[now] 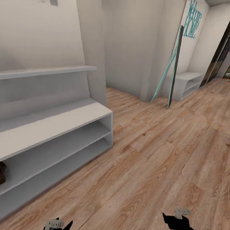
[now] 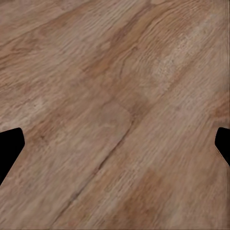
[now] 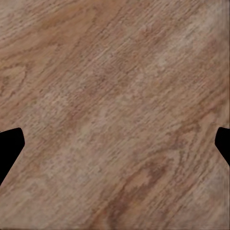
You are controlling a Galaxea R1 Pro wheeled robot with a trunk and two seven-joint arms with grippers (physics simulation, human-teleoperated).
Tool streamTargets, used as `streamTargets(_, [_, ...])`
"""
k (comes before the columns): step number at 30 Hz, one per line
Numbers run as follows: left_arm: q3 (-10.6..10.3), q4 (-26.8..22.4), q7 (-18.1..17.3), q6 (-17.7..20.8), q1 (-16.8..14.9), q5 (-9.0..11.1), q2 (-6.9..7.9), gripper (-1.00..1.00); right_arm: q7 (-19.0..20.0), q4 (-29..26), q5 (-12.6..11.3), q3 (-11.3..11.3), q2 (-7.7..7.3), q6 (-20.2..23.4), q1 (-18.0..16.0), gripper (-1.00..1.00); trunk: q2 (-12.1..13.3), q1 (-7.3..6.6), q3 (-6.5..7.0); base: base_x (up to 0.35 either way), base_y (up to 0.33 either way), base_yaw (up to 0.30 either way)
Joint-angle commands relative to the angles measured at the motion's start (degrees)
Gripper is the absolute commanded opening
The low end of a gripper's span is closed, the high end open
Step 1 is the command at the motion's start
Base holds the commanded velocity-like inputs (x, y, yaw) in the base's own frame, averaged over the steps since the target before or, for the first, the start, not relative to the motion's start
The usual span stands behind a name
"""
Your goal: Pick up the two gym shoes and the two sandals from the corridor floor and place them onto the hallstand (shoe rack) in the corridor, making sure they are on the rack and not on the floor. Arrange them so the two gym shoes are next to each other and the two sandals are next to each other.
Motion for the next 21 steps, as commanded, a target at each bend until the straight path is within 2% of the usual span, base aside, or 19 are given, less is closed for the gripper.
streamTargets(1, [0.2, 0.0, -0.5, 0.1, 0.0, 0.4, 0.0, 1.0, 0.4, 0.1, -0.6, 0.0, 0.0, -0.2, -0.1, 1.0, 0.0, -0.01, -0.03, 0.0, 0.0, -0.3])
streamTargets(9, [0.2, 0.1, 1.1, 0.2, 0.0, 0.5, -0.07, 1.0, 0.4, 0.1, -0.5, 0.0, -0.04, -0.2, -0.1, 1.0, 0.0, -0.01, 0.17, 0.0, 0.0, -0.3])
streamTargets(16, [0.2, 0.1, 7.3, 0.1, 0.0, 0.6, -0.1, 1.0, 0.4, 0.1, -0.4, 0.0, -0.13, -1.3, -0.1, 1.0, 0.0, -0.01, 0.38, 0.0, 0.0, -0.3])
streamTargets(17, [0.2, 0.1, 9.0, 0.1, 0.0, 0.6, -0.23, 1.0, 0.4, 0.2, -0.4, 0.0, -0.14, -2.2, 0.0, 1.0, 0.0, -0.01, 0.41, 0.0, 0.0, -0.3])
streamTargets(21, [0.1, 0.2, 11.0, 0.1, 0.0, 0.4, -0.73, 1.0, 0.4, 0.3, -0.4, 0.0, -0.15, -3.8, 0.1, 1.0, 0.0, -0.01, 0.53, 0.0, 0.0, -0.3])
